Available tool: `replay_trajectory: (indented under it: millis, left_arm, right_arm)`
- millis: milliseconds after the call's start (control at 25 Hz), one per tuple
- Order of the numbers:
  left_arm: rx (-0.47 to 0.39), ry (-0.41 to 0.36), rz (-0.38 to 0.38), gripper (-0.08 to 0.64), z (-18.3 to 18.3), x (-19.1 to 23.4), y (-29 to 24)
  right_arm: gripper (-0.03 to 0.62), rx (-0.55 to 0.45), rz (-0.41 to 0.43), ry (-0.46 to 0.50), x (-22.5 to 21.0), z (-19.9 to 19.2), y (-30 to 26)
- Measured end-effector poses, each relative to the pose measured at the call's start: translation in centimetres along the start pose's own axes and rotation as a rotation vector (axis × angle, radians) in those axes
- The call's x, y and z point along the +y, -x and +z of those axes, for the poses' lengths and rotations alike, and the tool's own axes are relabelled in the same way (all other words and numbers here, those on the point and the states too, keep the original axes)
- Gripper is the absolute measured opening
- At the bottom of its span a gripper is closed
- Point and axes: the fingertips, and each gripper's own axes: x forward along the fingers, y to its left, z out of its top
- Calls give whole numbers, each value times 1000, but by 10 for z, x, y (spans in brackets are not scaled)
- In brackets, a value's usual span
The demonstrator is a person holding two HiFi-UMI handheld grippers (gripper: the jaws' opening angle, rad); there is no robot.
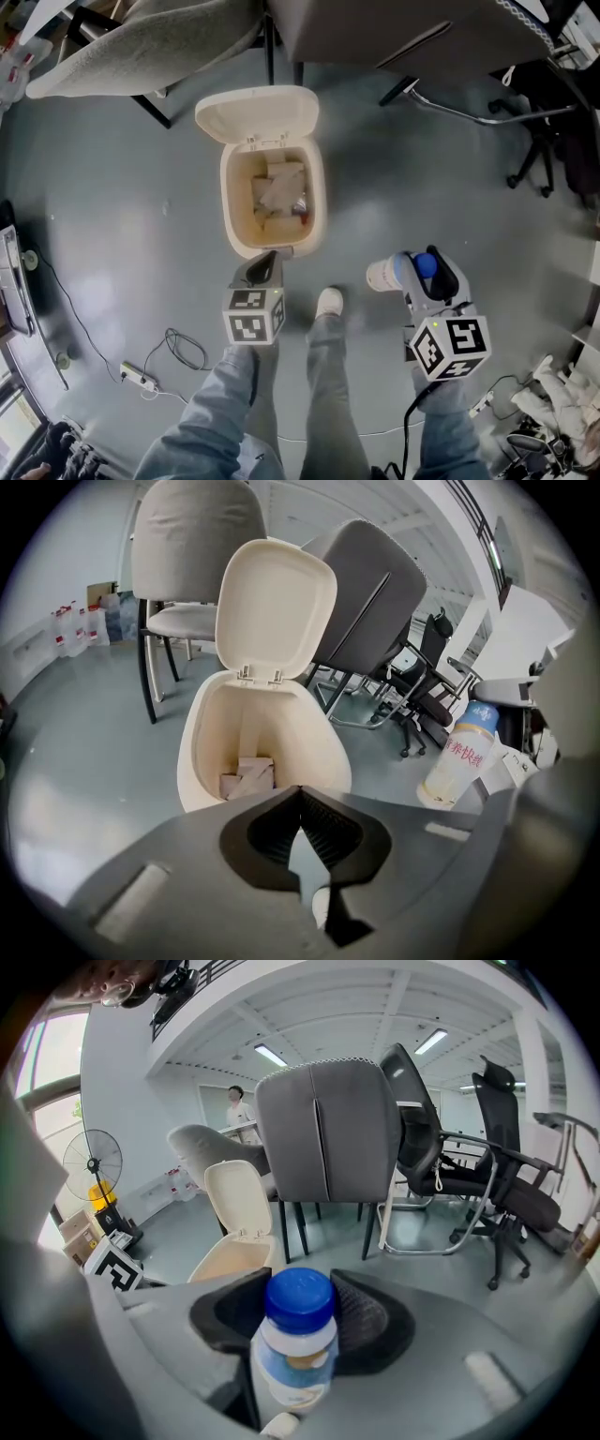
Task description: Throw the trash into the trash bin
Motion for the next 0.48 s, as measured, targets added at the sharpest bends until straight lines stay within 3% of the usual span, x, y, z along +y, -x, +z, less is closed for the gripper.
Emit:
replay_trajectory:
  millis: [240,480]
  left_arm:
    - [-46,-1,19,10,25,19,27]
    - [-109,18,77,10,54,63,76]
  right_arm:
    - [199,-32,-7,39,14,26,3]
    - [199,-77,28,108,58,65,-3]
